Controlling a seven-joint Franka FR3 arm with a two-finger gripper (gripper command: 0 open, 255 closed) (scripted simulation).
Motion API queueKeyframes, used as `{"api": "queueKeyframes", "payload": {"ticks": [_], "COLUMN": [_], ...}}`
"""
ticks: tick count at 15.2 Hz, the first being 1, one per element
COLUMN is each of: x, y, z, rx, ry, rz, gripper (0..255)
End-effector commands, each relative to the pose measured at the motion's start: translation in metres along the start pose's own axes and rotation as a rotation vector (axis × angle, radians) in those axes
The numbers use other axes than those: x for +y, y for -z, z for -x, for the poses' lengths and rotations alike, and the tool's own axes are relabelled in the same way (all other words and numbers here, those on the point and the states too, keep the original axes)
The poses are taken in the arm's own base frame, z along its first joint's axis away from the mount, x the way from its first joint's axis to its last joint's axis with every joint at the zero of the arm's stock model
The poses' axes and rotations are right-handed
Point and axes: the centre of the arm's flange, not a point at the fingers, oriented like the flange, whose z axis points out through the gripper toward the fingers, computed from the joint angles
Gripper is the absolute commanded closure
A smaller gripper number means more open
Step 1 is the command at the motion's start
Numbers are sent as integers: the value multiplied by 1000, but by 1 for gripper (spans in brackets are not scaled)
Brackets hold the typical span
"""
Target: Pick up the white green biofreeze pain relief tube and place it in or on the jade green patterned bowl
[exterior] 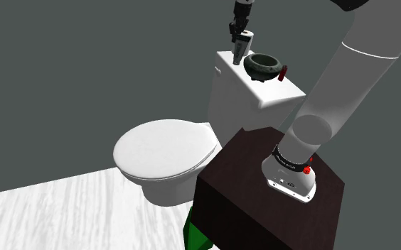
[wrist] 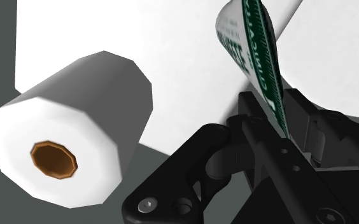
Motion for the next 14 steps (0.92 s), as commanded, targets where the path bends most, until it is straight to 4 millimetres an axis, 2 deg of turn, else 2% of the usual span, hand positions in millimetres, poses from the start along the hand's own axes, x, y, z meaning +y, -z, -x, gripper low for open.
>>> {"api": "queueKeyframes", "payload": {"ticks": [1, 5, 14], "x": [0, 0, 3], "y": [0, 0, 47], "z": [0, 0, -2], "rx": [-1, -1, -1], "ry": [0, 0, 0], "rz": [0, 0, 0], "gripper": [255, 255, 255]}}
